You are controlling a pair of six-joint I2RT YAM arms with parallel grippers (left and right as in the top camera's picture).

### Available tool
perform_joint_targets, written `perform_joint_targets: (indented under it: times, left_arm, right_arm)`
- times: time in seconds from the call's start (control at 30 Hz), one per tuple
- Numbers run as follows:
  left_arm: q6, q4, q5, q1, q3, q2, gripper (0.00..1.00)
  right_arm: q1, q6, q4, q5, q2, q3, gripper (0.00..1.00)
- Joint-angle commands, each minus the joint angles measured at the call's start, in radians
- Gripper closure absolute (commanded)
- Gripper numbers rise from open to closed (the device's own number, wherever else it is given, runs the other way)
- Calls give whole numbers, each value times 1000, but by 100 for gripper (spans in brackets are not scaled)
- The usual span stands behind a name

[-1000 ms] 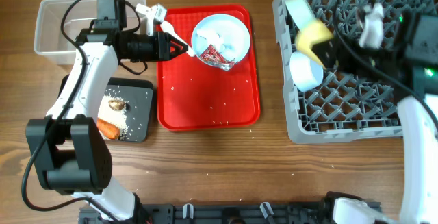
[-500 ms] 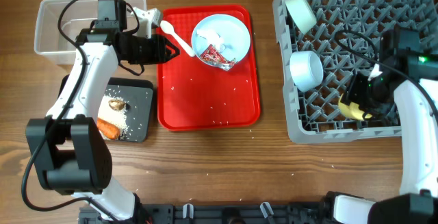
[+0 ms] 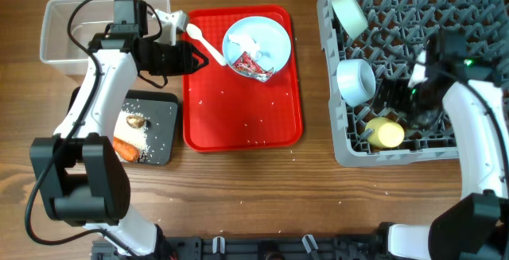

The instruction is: Sort waste into correct bins and load items into the dishwasher rack

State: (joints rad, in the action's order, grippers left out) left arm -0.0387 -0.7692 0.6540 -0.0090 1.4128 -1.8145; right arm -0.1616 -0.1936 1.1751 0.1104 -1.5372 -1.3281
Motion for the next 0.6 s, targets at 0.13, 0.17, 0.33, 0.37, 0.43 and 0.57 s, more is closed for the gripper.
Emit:
perform_joint_targets:
  times: [0.13, 0.17, 0.33, 0.37, 0.43, 0.57]
  left_arm:
    - [-4, 8, -292, -161, 9, -3, 66]
    - [28, 16, -346, -182, 9, -3, 66]
    - [152, 113, -401, -198, 9, -5, 64]
    - [147, 174, -402, -208, 9, -17, 58]
    - [81, 301, -402, -246, 9, -71, 47]
    - [-47, 511, -447, -344, 9, -237, 19]
  right_arm:
    - [185, 6, -164, 328, -16, -328, 0]
    - [256, 2, -207, 317, -46, -328, 0]
    - [494, -85, -425, 216, -307, -328, 0]
    - [495, -98, -435, 214, -330, -328, 0]
    - [468, -97, -420, 162, -286, -344, 0]
    - [311, -57, -303, 64, -11, -378, 0]
